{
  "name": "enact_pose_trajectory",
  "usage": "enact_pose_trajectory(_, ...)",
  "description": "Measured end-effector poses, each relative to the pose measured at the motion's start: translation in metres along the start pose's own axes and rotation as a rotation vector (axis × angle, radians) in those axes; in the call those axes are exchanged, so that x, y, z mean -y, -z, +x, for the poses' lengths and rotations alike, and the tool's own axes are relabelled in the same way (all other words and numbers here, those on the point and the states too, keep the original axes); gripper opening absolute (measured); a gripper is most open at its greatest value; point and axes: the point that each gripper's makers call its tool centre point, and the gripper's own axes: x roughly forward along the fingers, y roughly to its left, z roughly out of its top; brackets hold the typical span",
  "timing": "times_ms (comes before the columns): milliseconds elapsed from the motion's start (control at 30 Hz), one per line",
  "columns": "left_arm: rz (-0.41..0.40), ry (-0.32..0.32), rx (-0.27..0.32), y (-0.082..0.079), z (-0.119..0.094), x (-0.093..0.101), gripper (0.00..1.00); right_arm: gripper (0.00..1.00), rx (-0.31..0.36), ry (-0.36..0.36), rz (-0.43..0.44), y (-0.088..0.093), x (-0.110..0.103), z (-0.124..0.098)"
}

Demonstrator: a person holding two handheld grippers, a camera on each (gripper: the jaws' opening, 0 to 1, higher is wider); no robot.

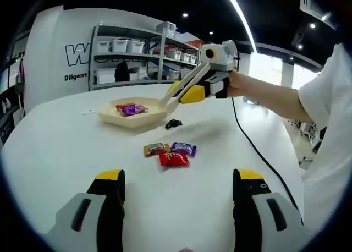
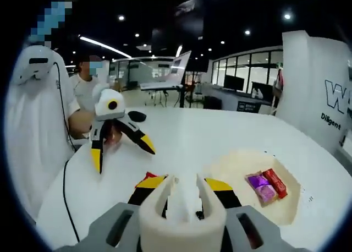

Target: Place the target food into the container with the food tongs after gripping and lifting it, then release it inside without dropping or visibly crushing the food.

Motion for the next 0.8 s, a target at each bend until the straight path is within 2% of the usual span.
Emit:
enact_pose_trajectory(33, -0.001, 0.001, 0.002, 0.0, 0.0, 0.001, 0.78, 0.18, 0.004, -0.001, 0.001, 0.0, -0.003, 0.0)
enact_pose_trajectory(133, 0.0, 0.001, 0.003, 0.0, -0.001, 0.003, 0.78, 0.18, 0.091, -0.007, 0.047, 0.0, -0.024, 0.006)
enact_pose_trajectory(200, 0.002, 0.003, 0.003, 0.001, -0.001, 0.005, 0.78, 0.18, 0.101, -0.009, 0.062, 0.004, -0.034, 0.01)
enact_pose_trajectory(333, 0.002, 0.002, 0.004, 0.001, -0.003, 0.005, 0.78, 0.18, 0.089, -0.011, 0.072, 0.006, -0.046, 0.021)
enact_pose_trajectory(400, 0.003, 0.002, 0.004, 0.0, -0.003, 0.004, 0.78, 0.18, 0.072, -0.003, 0.064, 0.009, -0.047, 0.024)
enact_pose_trajectory(667, 0.003, 0.004, 0.005, 0.0, -0.004, 0.004, 0.78, 0.19, 0.079, -0.01, 0.088, 0.004, -0.057, 0.03)
enact_pose_trajectory(800, 0.003, 0.005, 0.007, 0.0, -0.005, 0.004, 0.78, 0.19, 0.049, 0.008, 0.103, 0.006, -0.063, 0.037)
